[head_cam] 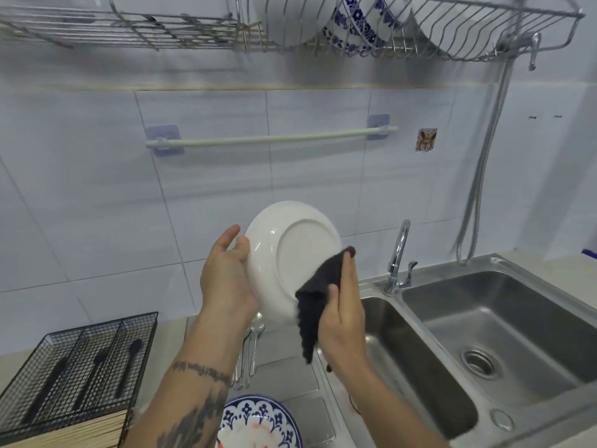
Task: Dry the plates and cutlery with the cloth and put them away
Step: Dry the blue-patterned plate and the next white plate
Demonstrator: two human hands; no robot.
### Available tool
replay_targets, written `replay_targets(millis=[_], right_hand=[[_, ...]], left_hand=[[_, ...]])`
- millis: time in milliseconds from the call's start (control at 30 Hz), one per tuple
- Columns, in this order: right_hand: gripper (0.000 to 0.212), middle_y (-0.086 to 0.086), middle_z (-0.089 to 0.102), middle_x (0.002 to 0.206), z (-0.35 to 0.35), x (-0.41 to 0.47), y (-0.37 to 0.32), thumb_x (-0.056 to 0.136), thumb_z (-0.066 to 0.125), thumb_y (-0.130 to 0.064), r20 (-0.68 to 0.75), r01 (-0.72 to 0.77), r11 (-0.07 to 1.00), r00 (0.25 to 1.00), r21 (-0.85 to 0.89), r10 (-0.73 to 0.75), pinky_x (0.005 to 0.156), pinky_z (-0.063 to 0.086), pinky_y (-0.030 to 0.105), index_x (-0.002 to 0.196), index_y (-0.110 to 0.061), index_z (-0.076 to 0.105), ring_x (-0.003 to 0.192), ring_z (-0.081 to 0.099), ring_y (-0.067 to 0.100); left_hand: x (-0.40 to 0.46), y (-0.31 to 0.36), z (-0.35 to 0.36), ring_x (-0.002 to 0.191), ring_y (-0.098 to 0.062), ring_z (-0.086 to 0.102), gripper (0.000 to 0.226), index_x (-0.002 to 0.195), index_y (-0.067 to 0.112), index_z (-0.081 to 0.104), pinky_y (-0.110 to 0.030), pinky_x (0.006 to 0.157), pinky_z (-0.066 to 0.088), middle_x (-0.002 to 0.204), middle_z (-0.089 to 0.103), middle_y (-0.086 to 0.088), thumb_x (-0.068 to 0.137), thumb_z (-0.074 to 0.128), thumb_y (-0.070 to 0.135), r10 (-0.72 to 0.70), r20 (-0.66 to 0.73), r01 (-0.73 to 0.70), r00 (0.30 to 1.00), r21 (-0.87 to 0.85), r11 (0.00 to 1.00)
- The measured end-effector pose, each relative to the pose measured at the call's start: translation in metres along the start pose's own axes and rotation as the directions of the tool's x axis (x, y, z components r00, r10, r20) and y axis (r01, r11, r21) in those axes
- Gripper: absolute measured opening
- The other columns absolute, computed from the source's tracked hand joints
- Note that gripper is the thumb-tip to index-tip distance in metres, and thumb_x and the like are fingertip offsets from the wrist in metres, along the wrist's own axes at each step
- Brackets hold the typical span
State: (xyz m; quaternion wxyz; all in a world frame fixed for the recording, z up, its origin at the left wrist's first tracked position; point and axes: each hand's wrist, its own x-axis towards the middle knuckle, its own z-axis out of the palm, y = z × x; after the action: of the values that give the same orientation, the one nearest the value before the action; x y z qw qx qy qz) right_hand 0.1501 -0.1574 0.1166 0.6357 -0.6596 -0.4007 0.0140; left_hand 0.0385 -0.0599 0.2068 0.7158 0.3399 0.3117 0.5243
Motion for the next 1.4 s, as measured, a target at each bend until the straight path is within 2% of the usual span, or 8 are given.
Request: replay_targets(millis=[167,367,600,733,933,1200,1300,1400], right_hand=[[0.060,-0.010,-0.007,0.165,0.019,-0.036,-0.014,0.101,0.029,-0.028,-0.019,0.158,0.979,0.987,-0.125,-0.162,0.123,0.000,0.041,0.157,-0.023,0.011,0.151,-0.012,0.018],[0.068,0.004,0.003,0.166,0.018,-0.022,-0.026,0.093,0.033,-0.023,0.163,0.417,0.856,0.909,-0.306,-0.384,0.120,0.006,0.054,0.157,-0.012,0.013,0.152,0.000,0.027],[0.061,0.007,0.012,0.165,0.013,0.028,-0.046,0.095,0.035,-0.026,0.327,0.648,0.679,0.761,-0.345,-0.560,0.121,0.009,0.054,0.154,-0.012,0.027,0.152,0.003,0.026],[0.054,0.001,0.024,0.162,0.012,0.067,-0.056,0.099,0.028,-0.030,0.344,0.547,0.767,0.829,-0.336,-0.441,0.123,0.004,0.044,0.150,-0.016,0.036,0.152,0.007,0.017],[0.043,-0.008,0.045,0.149,-0.004,0.080,-0.038,0.105,0.031,-0.025,0.251,0.036,0.999,0.968,-0.031,-0.027,0.118,0.027,0.036,0.146,-0.021,0.044,0.137,0.036,0.005],[0.054,-0.006,0.028,0.159,0.004,0.057,-0.048,0.101,0.026,-0.034,0.351,0.480,0.843,0.853,-0.243,-0.385,0.123,0.004,0.037,0.154,-0.022,0.028,0.149,0.016,0.009],[0.052,-0.006,0.035,0.155,0.000,0.057,-0.042,0.102,0.029,-0.031,0.380,0.396,0.901,0.872,-0.179,-0.308,0.122,0.015,0.036,0.152,-0.019,0.033,0.145,0.025,0.007],[0.038,-0.006,0.056,0.137,-0.006,0.048,-0.035,0.106,0.032,-0.024,0.382,0.111,0.994,0.919,-0.010,-0.099,0.113,0.035,0.034,0.138,-0.021,0.052,0.129,0.047,0.005]], left_hand=[[-0.003,-0.010,0.014,0.088,-0.017,0.071,0.021,0.106,0.037,0.070,-0.036,0.069,0.057,0.110,0.072,0.003,0.100,0.058,0.020,-0.033,-0.005,0.033,0.999,-0.038,0.999],[-0.009,-0.005,0.022,0.103,-0.025,0.069,0.021,0.114,0.038,0.069,-0.037,0.071,0.059,0.122,0.068,-0.001,0.100,0.060,0.025,-0.066,0.027,0.066,0.997,0.003,0.998],[-0.008,0.003,0.013,0.089,-0.020,0.077,0.026,0.108,0.042,0.073,-0.033,0.068,0.060,0.105,0.077,-0.001,0.099,0.060,0.021,-0.033,0.078,0.027,0.996,0.075,0.997],[-0.015,-0.006,0.009,0.079,-0.020,0.076,0.039,0.102,0.037,0.075,-0.033,0.063,0.059,0.086,0.079,-0.001,0.094,0.055,0.004,0.030,0.029,-0.031,0.999,0.067,0.997],[-0.018,-0.004,-0.017,0.055,-0.006,0.064,0.037,0.099,0.050,0.071,-0.020,0.048,0.052,0.064,0.068,0.014,0.091,0.063,0.015,0.254,0.040,-0.255,0.966,0.292,0.922],[-0.004,0.008,-0.034,0.061,-0.018,0.063,0.044,0.122,0.034,0.065,-0.029,0.058,0.055,0.070,0.065,-0.006,0.094,0.058,0.002,0.281,0.301,-0.373,0.911,0.317,0.872],[-0.001,0.004,-0.040,0.060,-0.019,0.055,0.041,0.122,0.032,0.064,-0.028,0.062,0.051,0.062,0.055,-0.008,0.086,0.064,0.011,0.314,0.365,-0.444,0.876,0.360,0.821],[0.001,0.004,-0.048,0.057,-0.019,0.038,0.042,0.119,0.033,0.064,-0.018,0.068,0.044,0.055,0.039,-0.003,0.080,0.061,0.019,0.359,0.427,-0.539,0.830,0.450,0.712]])
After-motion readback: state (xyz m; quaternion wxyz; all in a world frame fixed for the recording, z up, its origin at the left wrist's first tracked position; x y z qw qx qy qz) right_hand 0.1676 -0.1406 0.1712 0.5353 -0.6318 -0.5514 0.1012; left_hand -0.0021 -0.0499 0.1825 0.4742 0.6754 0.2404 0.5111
